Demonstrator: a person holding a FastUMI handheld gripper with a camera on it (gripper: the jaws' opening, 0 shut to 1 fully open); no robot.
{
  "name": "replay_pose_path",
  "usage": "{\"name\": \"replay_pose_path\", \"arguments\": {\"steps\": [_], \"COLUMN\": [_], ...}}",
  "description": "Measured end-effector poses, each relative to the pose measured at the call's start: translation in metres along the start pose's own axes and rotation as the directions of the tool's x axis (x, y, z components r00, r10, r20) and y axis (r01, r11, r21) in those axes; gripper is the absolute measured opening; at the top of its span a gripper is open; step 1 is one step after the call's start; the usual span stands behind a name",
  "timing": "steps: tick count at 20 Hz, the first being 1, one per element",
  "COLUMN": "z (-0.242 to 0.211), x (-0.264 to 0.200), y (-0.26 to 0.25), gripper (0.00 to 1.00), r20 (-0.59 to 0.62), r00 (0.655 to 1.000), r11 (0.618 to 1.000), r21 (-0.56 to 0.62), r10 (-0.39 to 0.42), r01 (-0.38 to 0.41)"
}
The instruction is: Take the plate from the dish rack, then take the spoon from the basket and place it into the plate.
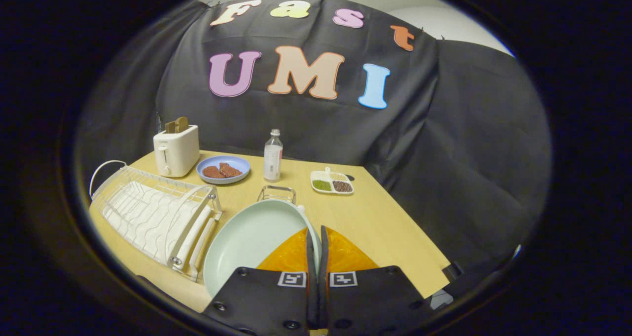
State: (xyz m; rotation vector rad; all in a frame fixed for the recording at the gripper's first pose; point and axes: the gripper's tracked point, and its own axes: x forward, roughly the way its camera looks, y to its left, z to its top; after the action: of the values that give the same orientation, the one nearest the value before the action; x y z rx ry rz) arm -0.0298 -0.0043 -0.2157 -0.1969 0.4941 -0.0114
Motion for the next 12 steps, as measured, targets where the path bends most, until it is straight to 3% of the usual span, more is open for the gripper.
{"name": "replay_pose_path", "arguments": {"steps": [12], "z": [-0.071], "x": [0.032], "y": [-0.028], "gripper": [0.09], "r20": [-0.127], "r00": [0.99], "r11": [0.989], "r21": [0.14], "r10": [0.059], "r01": [-0.041]}}
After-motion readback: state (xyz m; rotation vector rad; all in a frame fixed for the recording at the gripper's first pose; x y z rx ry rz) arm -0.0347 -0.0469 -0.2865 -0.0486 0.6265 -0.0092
